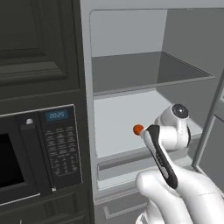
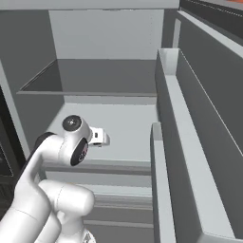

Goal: Retrieve the orange and apple from the fridge and place them into the bowl on the dining table.

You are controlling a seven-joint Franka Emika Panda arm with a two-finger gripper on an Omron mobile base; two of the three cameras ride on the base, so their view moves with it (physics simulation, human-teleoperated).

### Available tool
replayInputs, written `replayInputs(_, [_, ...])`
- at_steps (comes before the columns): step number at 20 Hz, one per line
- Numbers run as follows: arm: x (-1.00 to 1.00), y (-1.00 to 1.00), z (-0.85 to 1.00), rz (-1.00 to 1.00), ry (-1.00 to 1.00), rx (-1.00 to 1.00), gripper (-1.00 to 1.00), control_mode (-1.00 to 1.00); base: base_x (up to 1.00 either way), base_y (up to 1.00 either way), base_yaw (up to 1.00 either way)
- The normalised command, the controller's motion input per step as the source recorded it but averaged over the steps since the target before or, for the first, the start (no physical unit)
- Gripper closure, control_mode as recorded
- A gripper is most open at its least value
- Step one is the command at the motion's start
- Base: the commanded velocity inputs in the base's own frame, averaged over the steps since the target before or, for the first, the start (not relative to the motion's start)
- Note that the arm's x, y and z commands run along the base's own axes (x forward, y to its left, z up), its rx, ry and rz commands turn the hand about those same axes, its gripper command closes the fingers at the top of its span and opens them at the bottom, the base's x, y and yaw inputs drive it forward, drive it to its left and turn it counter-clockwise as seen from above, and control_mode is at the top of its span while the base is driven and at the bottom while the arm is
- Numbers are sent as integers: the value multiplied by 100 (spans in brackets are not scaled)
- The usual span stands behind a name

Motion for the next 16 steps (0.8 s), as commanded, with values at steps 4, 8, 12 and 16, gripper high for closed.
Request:
replayInputs(4, [50,8,-7,0,0,7,-100,-100,0,0,0])
replayInputs(8, [41,8,-1,0,0,14,-100,-100,0,0,0])
replayInputs(12, [41,24,-7,0,9,7,-100,-100,0,0,0])
replayInputs(16, [36,26,-47,0,10,0,-100,-100,0,0,0])
